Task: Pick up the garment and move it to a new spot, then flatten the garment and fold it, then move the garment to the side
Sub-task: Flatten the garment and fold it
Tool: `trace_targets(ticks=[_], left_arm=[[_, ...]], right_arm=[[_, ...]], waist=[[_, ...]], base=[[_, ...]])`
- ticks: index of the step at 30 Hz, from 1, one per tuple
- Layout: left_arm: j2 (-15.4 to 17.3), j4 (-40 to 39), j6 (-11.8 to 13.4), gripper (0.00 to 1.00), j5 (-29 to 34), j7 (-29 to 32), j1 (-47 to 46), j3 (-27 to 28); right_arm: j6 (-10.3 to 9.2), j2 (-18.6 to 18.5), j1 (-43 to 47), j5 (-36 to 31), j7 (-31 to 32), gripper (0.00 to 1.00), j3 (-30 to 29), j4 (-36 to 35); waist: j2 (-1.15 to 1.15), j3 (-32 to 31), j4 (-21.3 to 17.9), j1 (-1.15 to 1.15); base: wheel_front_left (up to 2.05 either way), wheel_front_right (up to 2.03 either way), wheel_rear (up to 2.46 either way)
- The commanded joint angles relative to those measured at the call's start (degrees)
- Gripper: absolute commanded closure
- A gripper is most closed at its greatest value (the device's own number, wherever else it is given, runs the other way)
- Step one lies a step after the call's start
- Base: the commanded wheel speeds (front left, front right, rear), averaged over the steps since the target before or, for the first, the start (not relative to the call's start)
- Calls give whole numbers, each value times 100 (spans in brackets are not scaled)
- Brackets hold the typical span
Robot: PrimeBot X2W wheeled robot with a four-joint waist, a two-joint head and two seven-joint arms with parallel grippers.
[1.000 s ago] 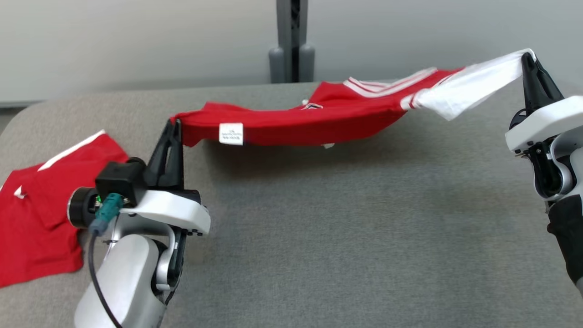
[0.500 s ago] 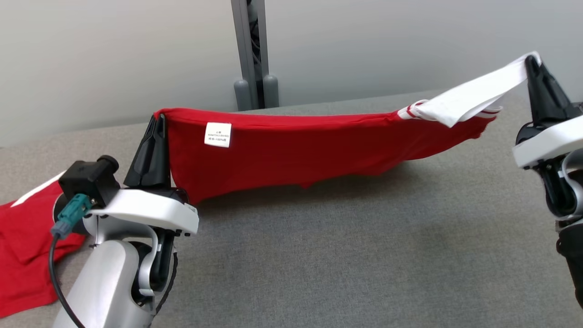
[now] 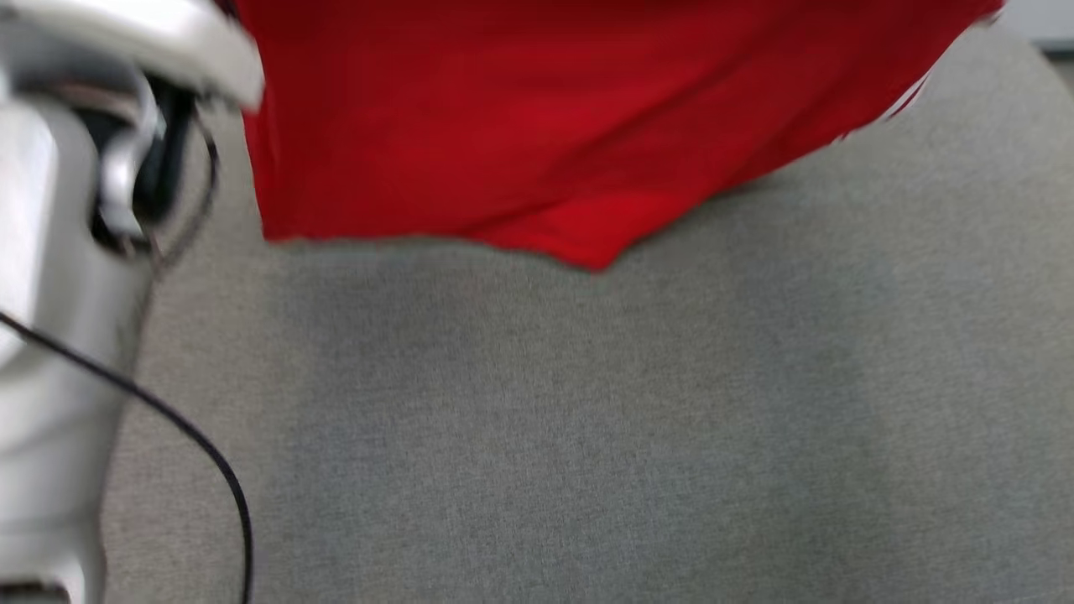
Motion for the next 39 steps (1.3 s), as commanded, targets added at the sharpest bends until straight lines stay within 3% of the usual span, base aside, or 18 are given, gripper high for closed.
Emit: trace_targets(ticks=[1, 6, 12, 15, 17, 24, 30, 39], left_arm=[[25, 200, -60, 100, 99, 32, -421, -10], [-229, 1269, -168, 100, 202, -199, -2016, -16], [-647, 2471, 119, 100, 381, -1508, -3396, 190], [-814, 2987, 103, 100, 317, -1951, -3843, 275], [-908, 3268, 35, 100, 322, -2105, -3997, 270], [-1103, 3852, -296, 100, 346, -2277, -3814, 218], [-1173, 3900, -511, 100, 519, -2274, -2972, 178], [-1108, 4193, -613, 100, 813, -2272, -1741, 125]], right_arm=[[1, -25, -330, -50, -3, 100, 45, 149], [1, 36, -1846, -176, -544, 100, 108, 1098], [1, 146, -3198, -454, -1887, 100, 307, 2232], [1, 199, -3577, -667, -2125, 100, 221, 2531], [1, 248, -3644, -836, -2145, 100, 48, 2355], [0, 497, -2619, -1094, -2134, 100, -317, 1426], [1, 565, -1507, -883, -2136, 100, -325, 1332], [1, 547, -164, -535, -2136, 100, -275, 1364]], waist=[[0, 547, -7, 0], [0, 1003, -28, 0], [0, 1265, -24, 0], [0, 1356, -31, 0], [0, 1436, -15, 0], [0, 1713, 62, 0], [0, 1748, 135, 0], [0, 1346, 179, 0]], base=[[0, 0, 0], [0, 0, 0], [0, 0, 0], [0, 0, 0], [0, 0, 0], [0, 0, 0], [0, 0, 0], [0, 0, 0]])
